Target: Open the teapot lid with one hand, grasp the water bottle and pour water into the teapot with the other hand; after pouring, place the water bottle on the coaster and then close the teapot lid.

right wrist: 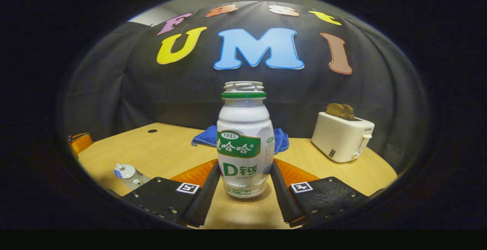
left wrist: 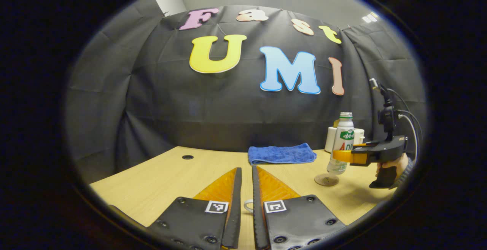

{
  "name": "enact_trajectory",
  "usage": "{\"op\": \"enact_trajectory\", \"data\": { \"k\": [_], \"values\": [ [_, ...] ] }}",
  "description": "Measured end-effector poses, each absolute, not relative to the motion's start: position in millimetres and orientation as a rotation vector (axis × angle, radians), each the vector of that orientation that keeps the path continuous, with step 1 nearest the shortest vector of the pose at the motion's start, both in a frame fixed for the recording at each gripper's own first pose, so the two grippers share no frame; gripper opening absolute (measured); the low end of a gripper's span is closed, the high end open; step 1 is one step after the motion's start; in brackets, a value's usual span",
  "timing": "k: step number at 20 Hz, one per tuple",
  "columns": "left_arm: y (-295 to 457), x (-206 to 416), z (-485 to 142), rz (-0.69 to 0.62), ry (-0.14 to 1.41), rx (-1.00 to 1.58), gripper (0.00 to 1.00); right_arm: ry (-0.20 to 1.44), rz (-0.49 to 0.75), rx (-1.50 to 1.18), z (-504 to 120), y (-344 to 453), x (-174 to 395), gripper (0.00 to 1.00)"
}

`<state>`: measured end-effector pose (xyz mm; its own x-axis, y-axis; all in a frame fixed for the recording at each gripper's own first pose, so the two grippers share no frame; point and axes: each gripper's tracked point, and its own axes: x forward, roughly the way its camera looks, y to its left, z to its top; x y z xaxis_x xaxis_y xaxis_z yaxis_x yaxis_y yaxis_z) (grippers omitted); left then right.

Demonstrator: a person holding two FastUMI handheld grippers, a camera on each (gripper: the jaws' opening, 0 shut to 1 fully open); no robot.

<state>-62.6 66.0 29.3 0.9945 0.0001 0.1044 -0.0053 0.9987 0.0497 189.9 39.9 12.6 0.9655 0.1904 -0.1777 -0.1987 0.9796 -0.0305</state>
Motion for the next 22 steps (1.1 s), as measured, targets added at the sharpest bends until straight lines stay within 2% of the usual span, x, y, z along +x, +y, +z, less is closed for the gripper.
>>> {"op": "enact_trajectory", "data": {
  "k": [1,2,7,8,10,11,16,17,20,22],
  "values": [
    [70,-66,31,0.009,-0.109,0.05,0.16,0.187,0.195,-0.031,9,40,194,0.72],
    [74,-69,34,0.016,-0.111,0.052,0.25,0.195,0.19,-0.023,6,39,197,0.72],
    [87,-72,34,0.033,-0.118,0.033,0.25,0.218,0.169,-0.025,-7,36,204,0.72],
    [87,-73,33,0.033,-0.117,0.027,0.21,0.222,0.165,-0.032,-9,35,205,0.72],
    [88,-72,30,0.034,-0.111,0.024,0.21,0.23,0.157,-0.05,-14,34,206,0.72],
    [88,-72,27,0.036,-0.11,0.024,0.25,0.234,0.162,-0.042,-16,35,206,0.72],
    [93,-74,25,0.044,-0.112,0.007,0.17,0.229,0.155,-0.047,-23,33,206,0.7],
    [92,-74,25,0.043,-0.11,0.001,0.16,0.228,0.154,-0.054,-22,33,205,0.74],
    [91,-74,23,0.04,-0.108,-0.004,0.21,0.226,0.148,-0.056,-23,33,204,0.78],
    [89,-75,24,0.035,-0.109,-0.006,0.25,0.218,0.146,-0.053,-23,32,204,0.84]
  ]
}}
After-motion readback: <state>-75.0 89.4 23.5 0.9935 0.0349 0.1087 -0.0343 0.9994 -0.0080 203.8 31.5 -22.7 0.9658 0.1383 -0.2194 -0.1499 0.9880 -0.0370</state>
